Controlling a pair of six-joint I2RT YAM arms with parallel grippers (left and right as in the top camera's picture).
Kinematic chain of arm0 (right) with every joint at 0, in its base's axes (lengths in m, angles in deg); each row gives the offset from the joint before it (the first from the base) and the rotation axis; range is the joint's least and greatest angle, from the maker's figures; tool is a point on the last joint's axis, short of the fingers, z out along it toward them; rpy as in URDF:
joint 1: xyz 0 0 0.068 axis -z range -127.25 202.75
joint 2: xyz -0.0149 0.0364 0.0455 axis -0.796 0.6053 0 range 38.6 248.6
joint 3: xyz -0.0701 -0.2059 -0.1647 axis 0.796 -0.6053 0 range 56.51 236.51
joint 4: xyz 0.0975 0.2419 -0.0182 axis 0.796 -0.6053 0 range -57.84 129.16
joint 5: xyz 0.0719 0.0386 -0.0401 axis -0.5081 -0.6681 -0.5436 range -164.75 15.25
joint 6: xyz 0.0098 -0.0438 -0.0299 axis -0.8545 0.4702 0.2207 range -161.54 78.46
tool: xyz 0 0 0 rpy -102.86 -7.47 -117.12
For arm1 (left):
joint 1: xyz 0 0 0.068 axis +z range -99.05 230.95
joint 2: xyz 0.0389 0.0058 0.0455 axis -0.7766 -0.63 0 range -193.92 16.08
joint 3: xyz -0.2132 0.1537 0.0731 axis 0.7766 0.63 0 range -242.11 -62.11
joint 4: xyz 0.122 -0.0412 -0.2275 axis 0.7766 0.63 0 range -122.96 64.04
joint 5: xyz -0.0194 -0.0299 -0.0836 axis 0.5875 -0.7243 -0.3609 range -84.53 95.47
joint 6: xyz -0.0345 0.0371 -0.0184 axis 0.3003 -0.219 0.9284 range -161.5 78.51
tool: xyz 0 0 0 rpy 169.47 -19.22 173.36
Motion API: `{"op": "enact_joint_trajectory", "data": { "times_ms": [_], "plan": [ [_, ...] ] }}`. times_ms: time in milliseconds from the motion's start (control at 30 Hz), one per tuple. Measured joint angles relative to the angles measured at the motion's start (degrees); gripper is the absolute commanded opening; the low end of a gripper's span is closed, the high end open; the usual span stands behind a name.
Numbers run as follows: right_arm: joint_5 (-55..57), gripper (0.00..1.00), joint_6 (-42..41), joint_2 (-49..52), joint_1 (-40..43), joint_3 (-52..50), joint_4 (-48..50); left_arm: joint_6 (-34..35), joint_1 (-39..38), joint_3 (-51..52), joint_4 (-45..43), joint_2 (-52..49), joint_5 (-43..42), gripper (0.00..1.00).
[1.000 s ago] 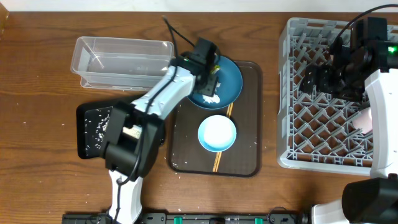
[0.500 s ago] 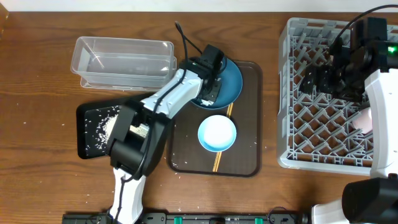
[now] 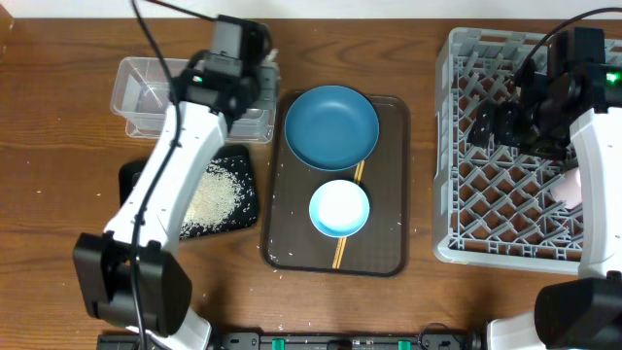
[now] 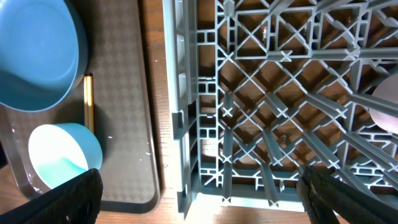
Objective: Sort waste into correct bins and load items into the dishwasher rack
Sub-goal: 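Drop the wrapper and tissue into the clear plastic container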
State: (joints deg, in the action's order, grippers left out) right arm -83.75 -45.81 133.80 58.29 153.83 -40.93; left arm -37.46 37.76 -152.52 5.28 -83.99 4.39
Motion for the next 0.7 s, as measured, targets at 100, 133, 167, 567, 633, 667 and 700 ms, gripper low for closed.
{"op": "enact_joint_trajectory", "data": {
  "times_ms": [100,133,167,567,633,667,700],
  "plan": [
    [0.0,0.99,0.0,0.0,0.0,0.0,-0.1,-0.3,3.5,0.0,0.2,-1.6,0.0,0.32],
    [0.0,0.99,0.0,0.0,0.0,0.0,-0.1,-0.4,4.4,0.0,0.2,-2.0,0.0,0.44],
    [0.0,0.99,0.0,0.0,0.0,0.0,-0.1,-0.1,5.4,0.0,0.2,-2.4,0.0,0.51],
    [0.0,0.99,0.0,0.0,0.0,0.0,-0.2,0.7,6.3,0.0,-1.0,-2.7,0.0,0.54],
    [0.0,0.99,0.0,0.0,0.0,0.0,-0.2,1.3,5.8,0.0,-0.9,-2.7,-0.9,0.54],
    [0.0,0.99,0.0,0.0,0.0,0.0,-0.2,1.6,5.3,0.0,-0.9,-2.7,-2.2,0.54],
    [0.0,0.99,0.0,0.0,0.0,0.0,-0.2,1.7,4.9,0.0,-0.9,-2.7,-3.3,0.54]
  ]
}}
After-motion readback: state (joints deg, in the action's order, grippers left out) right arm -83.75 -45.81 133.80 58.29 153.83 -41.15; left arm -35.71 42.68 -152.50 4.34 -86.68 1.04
